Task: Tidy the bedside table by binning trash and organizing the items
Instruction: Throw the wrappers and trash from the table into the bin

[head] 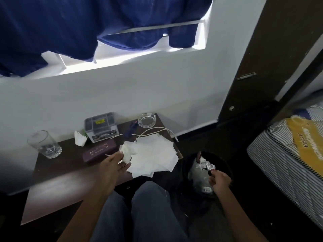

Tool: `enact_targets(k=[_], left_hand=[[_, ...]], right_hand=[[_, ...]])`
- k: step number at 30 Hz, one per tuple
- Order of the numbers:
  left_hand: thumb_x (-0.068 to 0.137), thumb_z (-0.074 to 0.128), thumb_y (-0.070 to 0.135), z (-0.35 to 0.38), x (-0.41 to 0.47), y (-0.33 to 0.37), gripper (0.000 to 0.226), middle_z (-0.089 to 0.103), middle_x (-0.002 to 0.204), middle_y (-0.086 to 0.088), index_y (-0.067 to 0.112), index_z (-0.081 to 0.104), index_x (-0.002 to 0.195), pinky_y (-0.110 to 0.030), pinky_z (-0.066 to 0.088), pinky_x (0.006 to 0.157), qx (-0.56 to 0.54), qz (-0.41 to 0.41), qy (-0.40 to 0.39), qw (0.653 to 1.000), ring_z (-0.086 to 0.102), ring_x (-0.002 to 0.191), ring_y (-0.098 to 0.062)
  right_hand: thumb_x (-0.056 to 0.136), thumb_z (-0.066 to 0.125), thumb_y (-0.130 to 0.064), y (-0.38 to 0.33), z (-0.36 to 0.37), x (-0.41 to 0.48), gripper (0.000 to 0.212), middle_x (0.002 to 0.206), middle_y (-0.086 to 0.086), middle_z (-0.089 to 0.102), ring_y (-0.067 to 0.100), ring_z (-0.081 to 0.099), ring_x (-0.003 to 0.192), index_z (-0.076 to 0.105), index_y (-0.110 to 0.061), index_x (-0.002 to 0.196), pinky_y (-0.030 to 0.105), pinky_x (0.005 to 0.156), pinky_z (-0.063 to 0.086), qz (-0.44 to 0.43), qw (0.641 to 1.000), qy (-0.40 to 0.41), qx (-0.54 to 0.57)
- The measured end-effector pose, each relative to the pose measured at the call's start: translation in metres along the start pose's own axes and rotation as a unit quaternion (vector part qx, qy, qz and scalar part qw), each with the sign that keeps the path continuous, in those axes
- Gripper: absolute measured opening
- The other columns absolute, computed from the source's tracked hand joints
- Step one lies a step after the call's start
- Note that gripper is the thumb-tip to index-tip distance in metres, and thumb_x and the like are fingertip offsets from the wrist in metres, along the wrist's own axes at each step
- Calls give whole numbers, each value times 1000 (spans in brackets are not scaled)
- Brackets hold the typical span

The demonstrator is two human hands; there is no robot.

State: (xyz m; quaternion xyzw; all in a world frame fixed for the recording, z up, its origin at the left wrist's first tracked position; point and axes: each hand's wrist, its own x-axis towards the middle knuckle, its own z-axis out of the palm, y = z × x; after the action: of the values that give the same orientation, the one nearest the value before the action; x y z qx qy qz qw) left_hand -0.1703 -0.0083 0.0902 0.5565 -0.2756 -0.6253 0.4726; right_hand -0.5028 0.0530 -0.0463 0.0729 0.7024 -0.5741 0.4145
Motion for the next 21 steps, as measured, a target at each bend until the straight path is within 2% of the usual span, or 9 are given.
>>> enact_targets(k=[3,6,8,11,13,15,17,19,21], left_hand=[[95,50,11,4,1,-5,13,66,94,-10,4,61,99,-26,57,68,22,0,-7,1000,64,83,-20],[95,50,12,8,1,-8,16,66,95,-8,3,58,105,-25,56,69,32,2,-17,999,65,83,-19],[96,48,12,12,1,-8,16,65,96,-8,2,57,106,-29,55,75,35,2,-26,999,64,84,-20],[97,47,12,17,3,-10,19,64,101,-9,2,56,109,-32,55,78,43,-1,-40,998,63,87,-21],[97,47,13,21,5,-13,20,65,104,-9,2,57,110,-35,51,84,51,-4,-46,998,64,90,-22],[97,47,14,25,6,-15,21,66,104,-8,3,57,111,-36,49,87,54,-10,-48,997,64,90,-21],[96,49,15,28,8,-18,21,67,105,-7,3,59,111,-33,53,86,53,-15,-54,997,66,90,-21],[95,51,16,32,8,-20,20,67,106,-7,4,61,108,-33,54,85,54,-17,-60,997,66,91,-22],[95,52,16,39,7,-21,15,68,103,-6,9,64,99,-35,51,88,64,-16,-59,996,66,92,-23]], right_hand=[[87,54,3,8,-1,14,19,75,12,59,20,51,50,58,-2,105,20,37,43,18,999,-22,-17],[91,50,-1,15,-5,20,10,105,21,58,25,54,61,55,0,99,33,54,44,56,997,-50,-27],[93,50,-8,19,-9,26,16,113,22,57,29,58,69,54,2,105,36,58,47,69,996,-56,-32],[92,46,-3,24,-16,32,15,106,25,59,34,61,83,55,3,102,41,69,52,56,996,-39,-55],[89,41,4,27,-25,40,29,92,19,56,30,57,81,53,3,116,40,69,49,47,995,-26,-78],[88,40,4,31,-33,44,39,98,15,54,28,52,87,52,-7,123,39,76,44,39,994,-31,-98],[83,43,-1,36,-37,52,42,114,14,56,27,52,96,53,-13,123,43,85,44,5,994,-11,-113],[71,49,-11,31,-37,55,57,128,16,53,30,54,106,52,-5,127,46,95,45,-30,987,23,-154],[76,52,-4,13,-29,42,46,114,18,59,25,59,89,54,7,122,39,82,50,-62,985,10,-160]])
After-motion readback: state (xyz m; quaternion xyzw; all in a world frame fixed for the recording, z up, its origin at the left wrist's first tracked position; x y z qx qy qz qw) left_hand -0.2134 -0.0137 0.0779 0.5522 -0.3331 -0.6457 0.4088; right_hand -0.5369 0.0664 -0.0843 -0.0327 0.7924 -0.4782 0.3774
